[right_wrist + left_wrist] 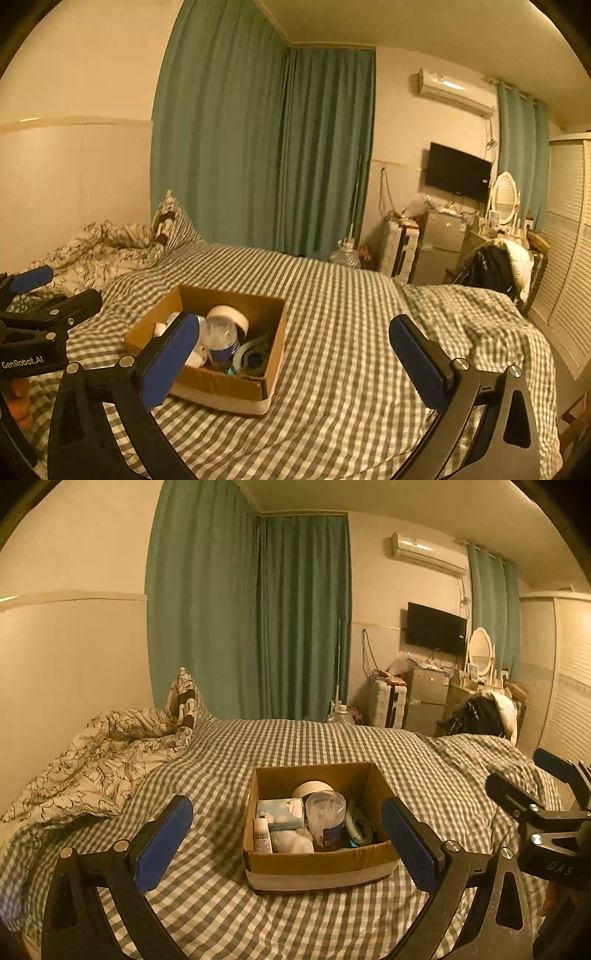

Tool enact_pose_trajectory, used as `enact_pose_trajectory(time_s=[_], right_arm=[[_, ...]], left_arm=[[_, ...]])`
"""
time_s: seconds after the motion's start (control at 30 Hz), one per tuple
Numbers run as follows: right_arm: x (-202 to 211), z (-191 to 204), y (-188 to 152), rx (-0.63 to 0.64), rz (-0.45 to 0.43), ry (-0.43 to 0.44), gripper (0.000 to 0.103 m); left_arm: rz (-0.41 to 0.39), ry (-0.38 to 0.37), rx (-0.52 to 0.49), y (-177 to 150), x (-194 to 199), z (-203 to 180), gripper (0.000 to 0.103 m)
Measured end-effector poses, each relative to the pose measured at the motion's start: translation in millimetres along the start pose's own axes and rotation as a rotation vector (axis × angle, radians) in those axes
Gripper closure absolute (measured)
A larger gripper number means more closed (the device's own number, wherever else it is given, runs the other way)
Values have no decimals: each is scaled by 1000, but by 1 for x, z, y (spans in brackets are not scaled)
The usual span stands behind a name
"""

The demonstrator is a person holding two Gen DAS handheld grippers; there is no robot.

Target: Organize objects

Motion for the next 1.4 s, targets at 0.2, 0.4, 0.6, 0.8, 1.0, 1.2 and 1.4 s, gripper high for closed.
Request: enact_pose_trajectory(time_s=[0.2, 0.4, 0.6, 0.8, 1.0, 1.2, 1.4], right_arm=[[-5, 3, -6, -2, 22, 10, 0], [-6, 4, -5, -16, 37, 18, 0], [-4, 5, -1, -18, 33, 4, 0], [-3, 9, 0, -7, 34, 6, 0], [-5, 12, -2, -2, 37, 7, 0], [-6, 11, -3, -3, 41, 8, 0], [-8, 8, -4, -9, 47, 3, 0]], left_arm=[[3, -6, -21, -3, 2, 0, 0], [25, -9, 6, -5, 0, 4, 0], [29, -19, -11, -6, 2, 2, 0], [34, -26, -6, -7, 3, 2, 0], [40, -24, -5, -10, 3, 4, 0], [48, -24, -9, -11, 2, 5, 0], [46, -26, -28, -11, 2, 2, 0]])
Point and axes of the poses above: each gripper's, at about its wrist camera, not at the fingertips, and x roughly against the way its jaws point, z to its left, y to its top, the point moved 7 cm from there along -x, roughly the way its jaws point, and after that the axes turned 12 degrees about -z, right-handed, at the moved point
